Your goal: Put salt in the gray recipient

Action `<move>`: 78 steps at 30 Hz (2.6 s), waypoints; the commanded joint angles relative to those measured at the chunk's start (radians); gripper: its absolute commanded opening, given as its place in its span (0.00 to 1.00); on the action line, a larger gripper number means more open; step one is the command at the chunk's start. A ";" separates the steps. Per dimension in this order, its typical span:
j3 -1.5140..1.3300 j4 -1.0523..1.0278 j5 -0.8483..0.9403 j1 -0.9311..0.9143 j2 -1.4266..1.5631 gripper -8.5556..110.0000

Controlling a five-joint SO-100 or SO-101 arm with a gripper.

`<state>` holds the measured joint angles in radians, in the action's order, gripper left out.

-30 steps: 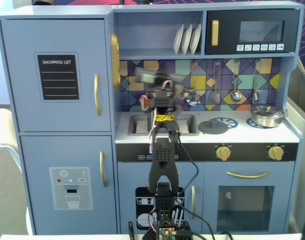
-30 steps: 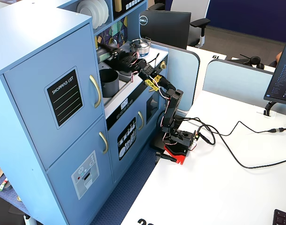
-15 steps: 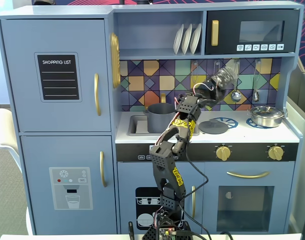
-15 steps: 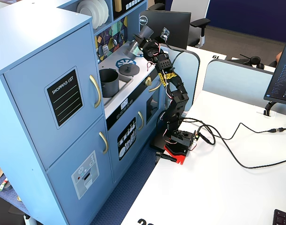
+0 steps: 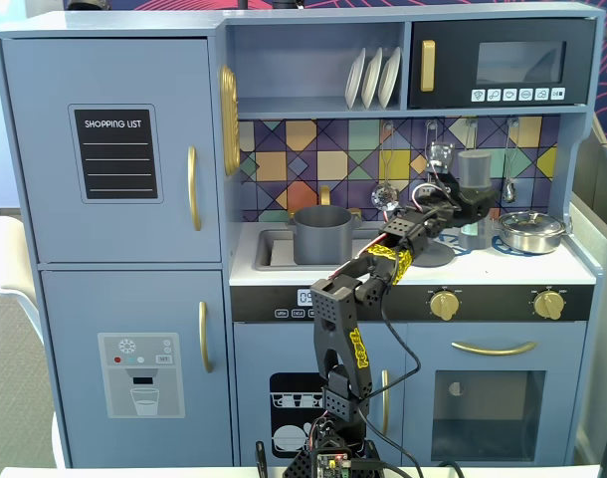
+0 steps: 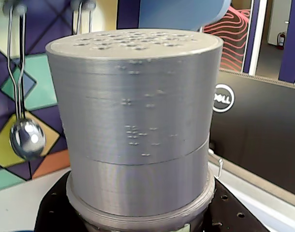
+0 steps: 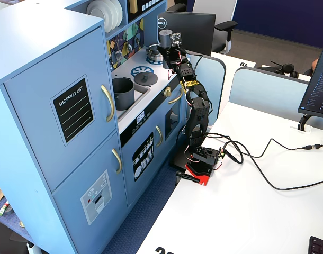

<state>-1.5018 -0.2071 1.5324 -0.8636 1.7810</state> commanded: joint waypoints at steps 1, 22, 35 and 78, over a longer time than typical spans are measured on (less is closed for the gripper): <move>0.000 0.097 -0.011 -0.020 -0.021 0.07; -0.038 0.238 -0.098 -0.048 -0.166 0.07; -0.129 0.301 -0.075 -0.049 -0.153 0.14; -1.411 -0.910 -0.038 0.778 1.362 0.07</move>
<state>-2.7489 -1.1858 1.5309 -0.1166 3.1002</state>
